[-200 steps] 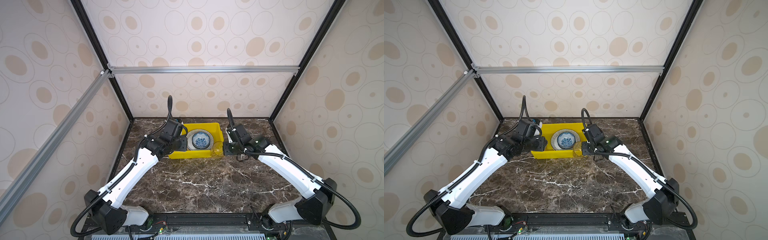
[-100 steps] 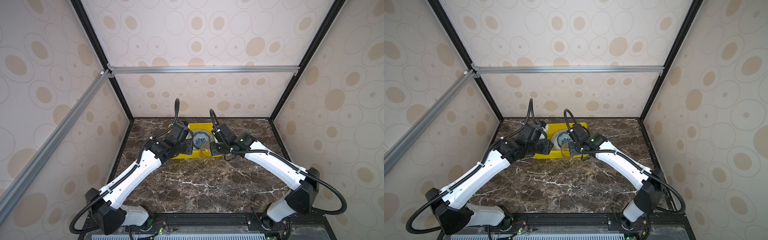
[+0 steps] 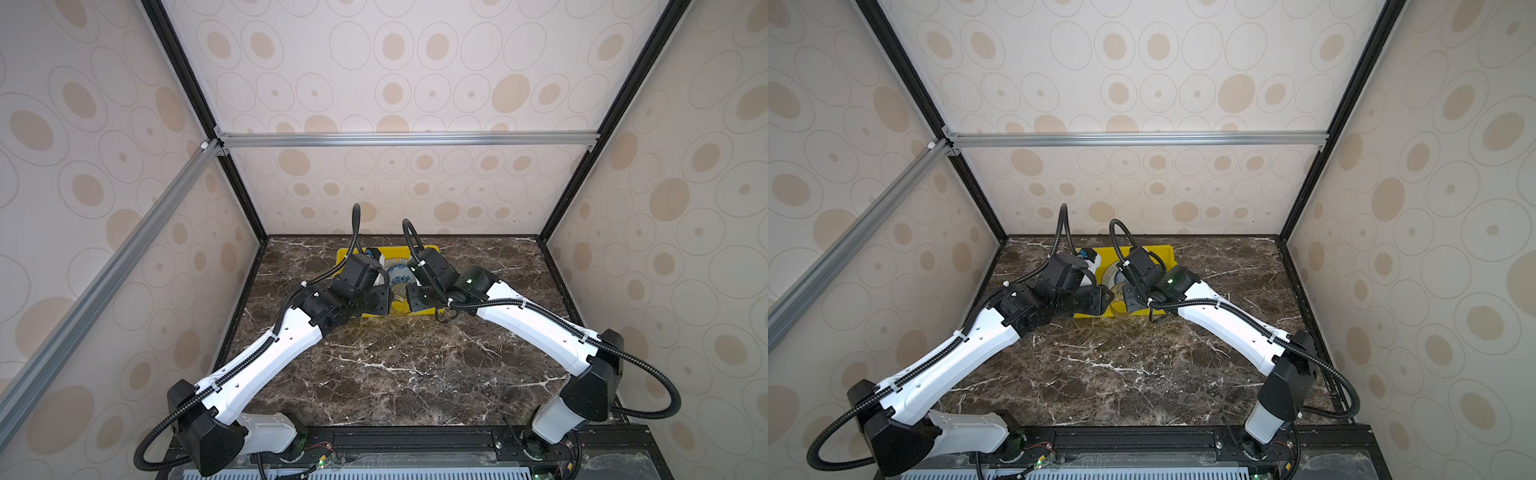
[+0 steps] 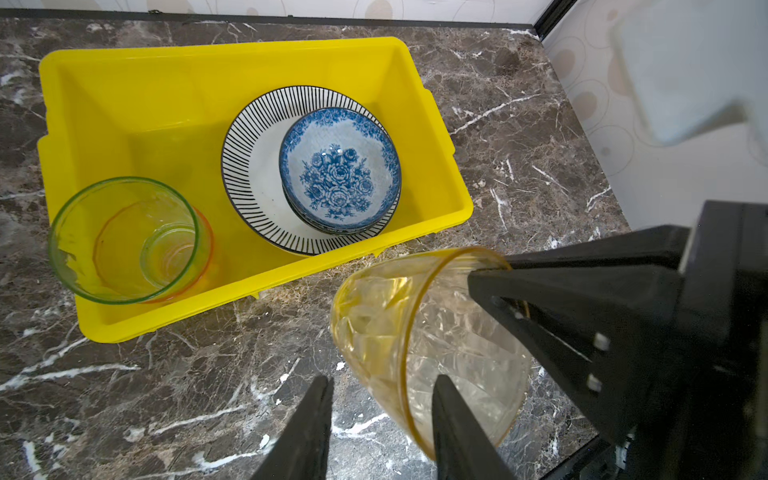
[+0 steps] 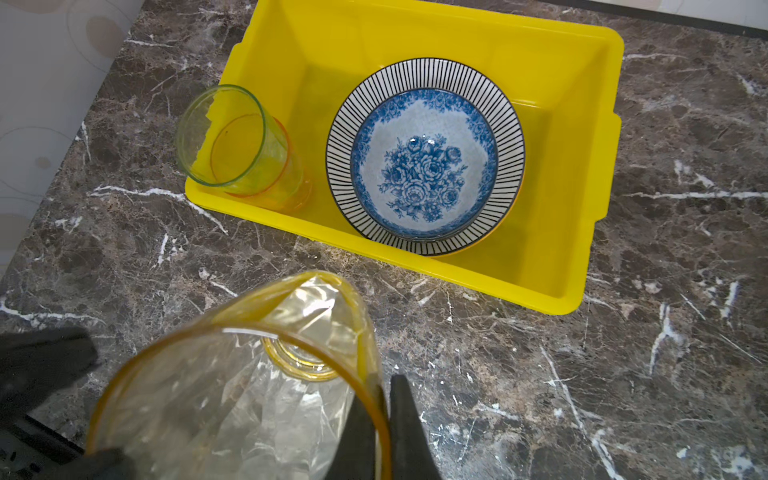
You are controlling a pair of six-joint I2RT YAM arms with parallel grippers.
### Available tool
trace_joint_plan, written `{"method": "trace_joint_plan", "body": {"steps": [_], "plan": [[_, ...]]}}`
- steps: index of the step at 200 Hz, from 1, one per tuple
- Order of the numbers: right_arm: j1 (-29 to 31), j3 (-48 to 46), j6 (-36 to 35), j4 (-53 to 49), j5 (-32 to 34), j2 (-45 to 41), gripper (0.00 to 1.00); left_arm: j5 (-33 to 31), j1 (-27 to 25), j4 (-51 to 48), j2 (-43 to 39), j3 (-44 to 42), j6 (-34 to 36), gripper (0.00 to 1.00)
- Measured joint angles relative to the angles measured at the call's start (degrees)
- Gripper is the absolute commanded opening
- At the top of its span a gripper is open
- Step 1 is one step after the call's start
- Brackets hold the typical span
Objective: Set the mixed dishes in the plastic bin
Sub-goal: 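Grasp the amber cup with the left gripper while the right gripper releases it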
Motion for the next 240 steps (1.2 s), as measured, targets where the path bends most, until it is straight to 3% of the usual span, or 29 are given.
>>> {"method": "trace_joint_plan", "body": {"steps": [67,132,162,198,212,240], "plan": [[1.9,0.1,0.2,0.3,1.9,0.5,0.0,-4.0,-0.2,-0.5,2.8,0.0,-2.2,0.34],[3.7,0.4,-0.1,1.5,3.6,1.4,0.0,-7.3,-0.5,-2.3,5.9,0.0,-3.3,0.02],[3.8,0.4,-0.1,2.0,3.9,1.4,0.0,-8.0,-0.5,-2.2,5.8,0.0,-3.4,0.0],[3.9,0.2,0.8,4.3,3.8,1.0,0.4,-9.9,-0.5,-3.3,5.9,0.0,-3.6,0.0],[3.9,-0.6,1.3,5.5,3.7,0.3,0.46,-10.6,-0.5,-3.8,5.9,0.1,-3.7,0.0],[3.9,-1.8,1.3,6.6,3.1,-1.1,0.48,-11.6,-0.5,-4.0,5.9,0.8,-3.8,0.0]]}}
